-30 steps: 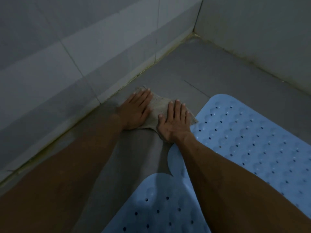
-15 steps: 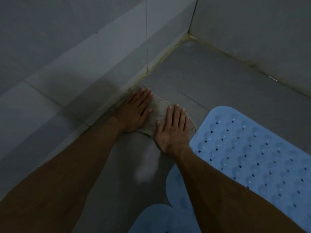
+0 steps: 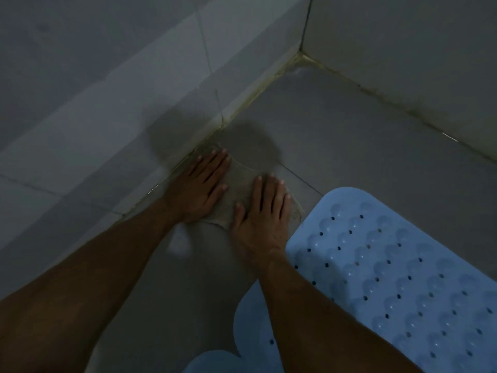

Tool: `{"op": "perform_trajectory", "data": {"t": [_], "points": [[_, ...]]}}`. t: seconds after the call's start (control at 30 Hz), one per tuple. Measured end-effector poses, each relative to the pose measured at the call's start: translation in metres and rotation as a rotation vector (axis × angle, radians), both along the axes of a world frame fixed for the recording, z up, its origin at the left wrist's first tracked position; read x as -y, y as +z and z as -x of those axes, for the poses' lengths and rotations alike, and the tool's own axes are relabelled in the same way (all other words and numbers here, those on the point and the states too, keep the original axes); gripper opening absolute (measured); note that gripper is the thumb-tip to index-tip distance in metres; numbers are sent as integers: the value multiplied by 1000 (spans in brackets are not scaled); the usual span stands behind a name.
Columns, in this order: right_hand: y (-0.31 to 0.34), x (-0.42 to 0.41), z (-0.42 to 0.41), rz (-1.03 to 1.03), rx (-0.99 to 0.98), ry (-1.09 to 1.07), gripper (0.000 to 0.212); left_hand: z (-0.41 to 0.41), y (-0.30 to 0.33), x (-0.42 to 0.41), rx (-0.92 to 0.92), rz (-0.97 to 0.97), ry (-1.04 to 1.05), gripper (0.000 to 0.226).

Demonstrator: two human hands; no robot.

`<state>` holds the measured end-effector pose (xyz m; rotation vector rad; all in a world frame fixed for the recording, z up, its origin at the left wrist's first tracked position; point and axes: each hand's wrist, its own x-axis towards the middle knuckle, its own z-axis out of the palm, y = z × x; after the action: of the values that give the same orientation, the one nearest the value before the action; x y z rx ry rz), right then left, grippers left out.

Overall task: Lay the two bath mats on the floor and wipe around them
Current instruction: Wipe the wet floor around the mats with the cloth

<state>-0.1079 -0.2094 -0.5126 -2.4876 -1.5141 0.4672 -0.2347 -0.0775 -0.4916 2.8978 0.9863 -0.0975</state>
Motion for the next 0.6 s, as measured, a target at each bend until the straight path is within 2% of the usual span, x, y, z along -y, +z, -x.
{"op": "perform_trajectory", "data": {"t": [0.3, 0.6], "points": [[9, -28, -153, -14, -16, 20, 69, -145, -3, -16, 66, 2, 53, 62], [8, 36, -284, -8, -18, -54, 67, -282, -2, 36, 60, -15, -39, 61]]}}
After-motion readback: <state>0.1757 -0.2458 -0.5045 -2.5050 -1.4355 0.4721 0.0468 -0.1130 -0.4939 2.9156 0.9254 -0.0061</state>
